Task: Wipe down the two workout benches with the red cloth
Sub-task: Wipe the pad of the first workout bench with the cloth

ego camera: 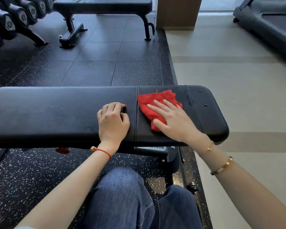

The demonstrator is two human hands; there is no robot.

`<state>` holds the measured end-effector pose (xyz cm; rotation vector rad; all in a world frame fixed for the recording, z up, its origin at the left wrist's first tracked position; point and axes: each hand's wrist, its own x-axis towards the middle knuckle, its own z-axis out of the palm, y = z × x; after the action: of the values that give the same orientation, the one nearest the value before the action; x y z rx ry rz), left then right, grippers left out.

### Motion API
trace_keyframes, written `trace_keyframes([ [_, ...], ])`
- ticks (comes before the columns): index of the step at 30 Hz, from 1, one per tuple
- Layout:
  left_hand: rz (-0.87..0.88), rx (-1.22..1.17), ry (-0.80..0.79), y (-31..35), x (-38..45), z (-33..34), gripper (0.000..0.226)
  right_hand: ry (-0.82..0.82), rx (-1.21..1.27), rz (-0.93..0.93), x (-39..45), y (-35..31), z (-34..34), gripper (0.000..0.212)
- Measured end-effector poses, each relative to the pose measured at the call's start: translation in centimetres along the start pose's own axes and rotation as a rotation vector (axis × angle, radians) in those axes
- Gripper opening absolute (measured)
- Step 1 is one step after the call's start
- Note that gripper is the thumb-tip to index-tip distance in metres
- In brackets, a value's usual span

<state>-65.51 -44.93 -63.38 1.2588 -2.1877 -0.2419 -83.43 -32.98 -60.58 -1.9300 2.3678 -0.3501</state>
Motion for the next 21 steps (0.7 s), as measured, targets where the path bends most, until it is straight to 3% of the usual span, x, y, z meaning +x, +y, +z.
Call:
trace_keyframes([
  [5, 0.007, 0.025, 0.008, 0.1, 0.0, 0.1, 0.029, -0.060, -0.012, 0.276, 4.0, 4.8, -1.4, 0.055],
  [9, 0.012, 0.030, 0.011, 0.2, 0.1, 0.0, 0.029, -0.068, -0.043, 0.370, 8.0, 3.1, -0.6, 0.056],
  [17, -0.003, 0.010, 0.012, 0.0, 0.1, 0.0, 0.028, -0.009, -0.027, -0.010, 1.4, -1.7, 0.3, 0.056],
  [21, -0.001, 0.004, 0.016, 0.0, 0.1, 0.2, 0.028, 0.002, 0.011, 0.007, -0.5, 1.6, -0.5, 0.054],
])
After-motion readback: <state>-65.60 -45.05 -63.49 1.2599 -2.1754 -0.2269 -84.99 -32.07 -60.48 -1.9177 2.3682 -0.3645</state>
